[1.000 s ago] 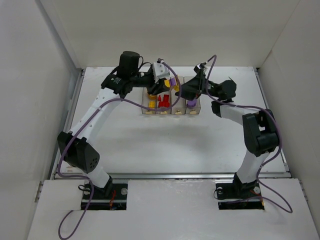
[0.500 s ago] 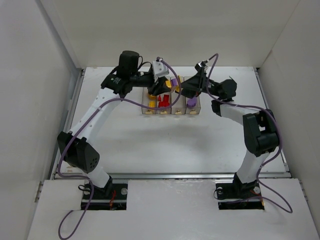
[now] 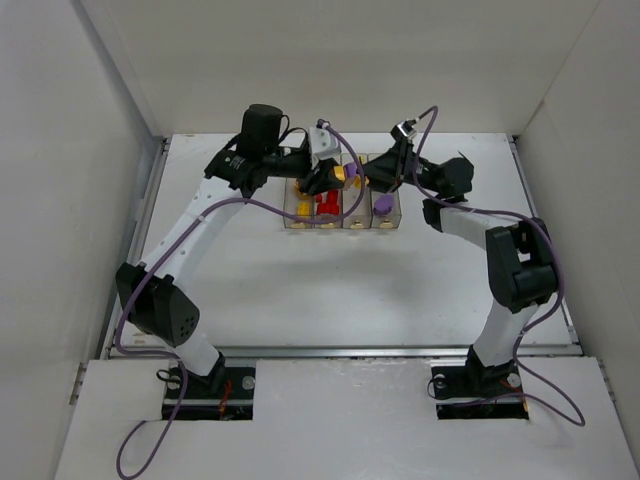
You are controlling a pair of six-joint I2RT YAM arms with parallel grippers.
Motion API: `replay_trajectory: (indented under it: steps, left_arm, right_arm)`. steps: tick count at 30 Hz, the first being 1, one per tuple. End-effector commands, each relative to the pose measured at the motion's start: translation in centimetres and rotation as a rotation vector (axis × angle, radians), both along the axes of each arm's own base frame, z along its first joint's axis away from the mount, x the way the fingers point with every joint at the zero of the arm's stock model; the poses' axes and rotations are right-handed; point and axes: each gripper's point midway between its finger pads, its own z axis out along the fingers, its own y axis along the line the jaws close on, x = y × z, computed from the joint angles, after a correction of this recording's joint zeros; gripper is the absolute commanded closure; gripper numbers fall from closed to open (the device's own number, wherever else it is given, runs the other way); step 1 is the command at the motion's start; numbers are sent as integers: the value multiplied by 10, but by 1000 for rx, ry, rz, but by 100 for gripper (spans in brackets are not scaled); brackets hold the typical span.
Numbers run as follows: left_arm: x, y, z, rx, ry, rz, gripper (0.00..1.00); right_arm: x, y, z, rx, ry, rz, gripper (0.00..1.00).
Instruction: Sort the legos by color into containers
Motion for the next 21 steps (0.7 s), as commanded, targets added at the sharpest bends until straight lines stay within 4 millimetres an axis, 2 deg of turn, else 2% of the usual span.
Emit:
replay_trajectory:
  steps: [1, 7, 8, 12, 14, 15, 16, 17, 21]
  left_arm:
    - [-13, 3, 16, -22, -35, -14, 100]
    - [-4, 16, -7, 21, -6, 46, 100]
    - [3, 22, -8, 29, -9, 74, 100]
    - [7, 30, -22, 47, 18, 101, 100]
    - [7, 35, -22, 47, 18, 111, 100]
    - [7, 37, -29, 60, 34, 119, 100]
    - [6, 37, -34, 66, 45, 119, 100]
    - [5, 37, -34, 63, 55, 122, 100]
    - [2, 39, -42, 72, 73, 122, 100]
  right_arm:
    - [-36, -7, 46, 118, -406, -4, 98]
    - [-39, -11, 31, 65, -370, -10, 100]
    - [-34, -14, 26, 47, -335, -28, 100]
    - [-20, -33, 6, -28, -262, -113, 100]
    - [-17, -37, 1, -78, -297, -157, 100]
    - [-10, -36, -10, -119, -224, -169, 100]
    - [-6, -36, -9, -141, -227, -192, 100]
    - [-2, -37, -16, -201, -225, -214, 100]
    - [2, -38, -8, -220, -261, -255, 100]
